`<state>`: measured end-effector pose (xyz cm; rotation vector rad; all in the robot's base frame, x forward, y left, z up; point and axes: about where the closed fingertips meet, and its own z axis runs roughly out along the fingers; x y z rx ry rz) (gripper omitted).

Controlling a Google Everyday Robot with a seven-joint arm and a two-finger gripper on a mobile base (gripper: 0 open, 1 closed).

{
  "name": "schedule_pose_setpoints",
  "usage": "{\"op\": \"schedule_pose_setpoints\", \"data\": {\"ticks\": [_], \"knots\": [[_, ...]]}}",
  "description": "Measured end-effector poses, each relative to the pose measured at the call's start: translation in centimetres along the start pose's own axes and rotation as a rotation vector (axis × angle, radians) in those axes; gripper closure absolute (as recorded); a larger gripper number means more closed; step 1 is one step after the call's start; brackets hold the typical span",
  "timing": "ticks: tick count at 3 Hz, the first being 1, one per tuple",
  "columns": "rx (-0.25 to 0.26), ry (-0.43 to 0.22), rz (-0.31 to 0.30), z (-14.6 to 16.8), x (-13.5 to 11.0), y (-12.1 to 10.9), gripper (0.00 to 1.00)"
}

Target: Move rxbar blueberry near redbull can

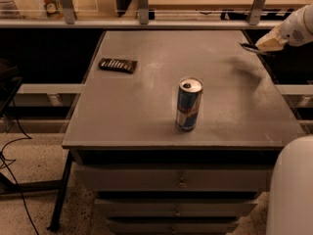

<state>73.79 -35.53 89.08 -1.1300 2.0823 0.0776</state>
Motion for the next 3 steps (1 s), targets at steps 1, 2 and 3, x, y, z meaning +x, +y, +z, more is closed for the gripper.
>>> {"op": "schedule_pose_setpoints", "data": {"ticks": [1, 2, 3], "knots": [[0.016, -0.027, -0.071, -2.3, -2.2, 0.6, 1.0], [0.006, -0.053, -0.141, -3.1, -4.1, 2.5, 1.0], [0.036, -0.079, -0.255, -4.7, -6.9, 5.0, 1.0]]}}
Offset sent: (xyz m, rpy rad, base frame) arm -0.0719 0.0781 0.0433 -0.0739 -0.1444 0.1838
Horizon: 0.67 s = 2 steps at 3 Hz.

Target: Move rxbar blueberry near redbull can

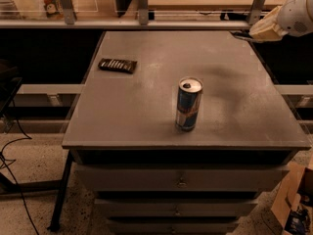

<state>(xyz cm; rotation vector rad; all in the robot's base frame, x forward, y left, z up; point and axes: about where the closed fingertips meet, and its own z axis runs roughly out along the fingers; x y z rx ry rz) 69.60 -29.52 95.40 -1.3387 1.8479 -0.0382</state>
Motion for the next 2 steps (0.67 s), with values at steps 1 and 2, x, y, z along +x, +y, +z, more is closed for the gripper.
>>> {"op": "schedule_pose_setpoints", "data": {"ticks": [1, 2], "knots": [[-0.049, 0.006, -0.005, 1.78, -0.15, 2.37, 1.0], [-0.053, 0.003, -0.005, 1.92, -0.17, 2.47, 1.0]]}}
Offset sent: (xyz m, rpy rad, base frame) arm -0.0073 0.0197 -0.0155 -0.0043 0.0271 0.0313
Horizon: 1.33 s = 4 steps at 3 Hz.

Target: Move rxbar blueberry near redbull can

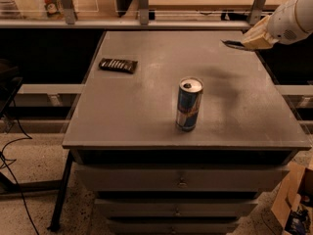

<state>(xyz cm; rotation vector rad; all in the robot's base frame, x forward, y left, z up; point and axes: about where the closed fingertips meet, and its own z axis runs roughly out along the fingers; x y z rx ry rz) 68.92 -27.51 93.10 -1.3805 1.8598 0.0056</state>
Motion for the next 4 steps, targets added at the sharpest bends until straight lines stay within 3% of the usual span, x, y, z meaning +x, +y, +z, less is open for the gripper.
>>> {"op": "schedule_pose_setpoints", "data": {"ticks": [1, 3, 4], "knots": [[-0.051, -0.035, -0.019, 0.2, -0.2, 3.0, 1.0], [-0.185, -0.118, -0.087, -0.3, -1.3, 13.1, 1.0], [-0.226, -0.14, -0.114, -0.5, -2.0, 16.3, 0.82]]}}
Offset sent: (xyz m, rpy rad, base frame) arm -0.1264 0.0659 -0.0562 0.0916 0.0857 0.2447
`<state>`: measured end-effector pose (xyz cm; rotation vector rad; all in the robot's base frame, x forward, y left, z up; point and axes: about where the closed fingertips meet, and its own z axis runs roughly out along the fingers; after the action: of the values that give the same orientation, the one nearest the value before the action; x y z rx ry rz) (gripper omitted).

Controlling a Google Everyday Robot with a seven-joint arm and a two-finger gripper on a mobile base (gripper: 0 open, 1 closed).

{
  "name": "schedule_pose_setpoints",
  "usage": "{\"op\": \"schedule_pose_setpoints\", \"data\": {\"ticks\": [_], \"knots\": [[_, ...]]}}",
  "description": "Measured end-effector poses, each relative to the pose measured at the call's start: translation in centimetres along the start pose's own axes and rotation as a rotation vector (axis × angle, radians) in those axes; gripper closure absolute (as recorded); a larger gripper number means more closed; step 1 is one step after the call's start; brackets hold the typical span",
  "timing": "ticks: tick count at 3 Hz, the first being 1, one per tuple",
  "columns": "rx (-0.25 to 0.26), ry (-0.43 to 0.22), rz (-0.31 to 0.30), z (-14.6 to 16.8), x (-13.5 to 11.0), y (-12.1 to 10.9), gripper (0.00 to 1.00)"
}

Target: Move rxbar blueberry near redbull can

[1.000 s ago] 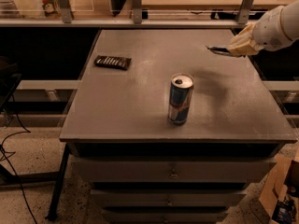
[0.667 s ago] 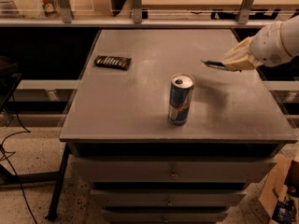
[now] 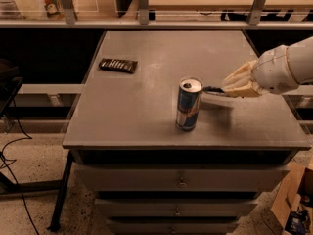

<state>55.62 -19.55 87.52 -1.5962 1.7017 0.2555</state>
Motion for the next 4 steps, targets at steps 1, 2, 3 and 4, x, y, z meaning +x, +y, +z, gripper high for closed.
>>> {"op": "schedule_pose_setpoints", "data": {"ticks": [1, 2, 3, 4], "knots": [[-0.009, -0.002, -0.003, 0.3, -0.09, 0.43, 0.59], [-0.013, -0.003, -0.004, 0.47, -0.2, 0.49, 0.36], [-0.016, -0.005, -0.006, 0.64, -0.3, 0.54, 0.12], [-0.019, -0.006, -0.007, 0.79, -0.4, 0.59, 0.0]]}}
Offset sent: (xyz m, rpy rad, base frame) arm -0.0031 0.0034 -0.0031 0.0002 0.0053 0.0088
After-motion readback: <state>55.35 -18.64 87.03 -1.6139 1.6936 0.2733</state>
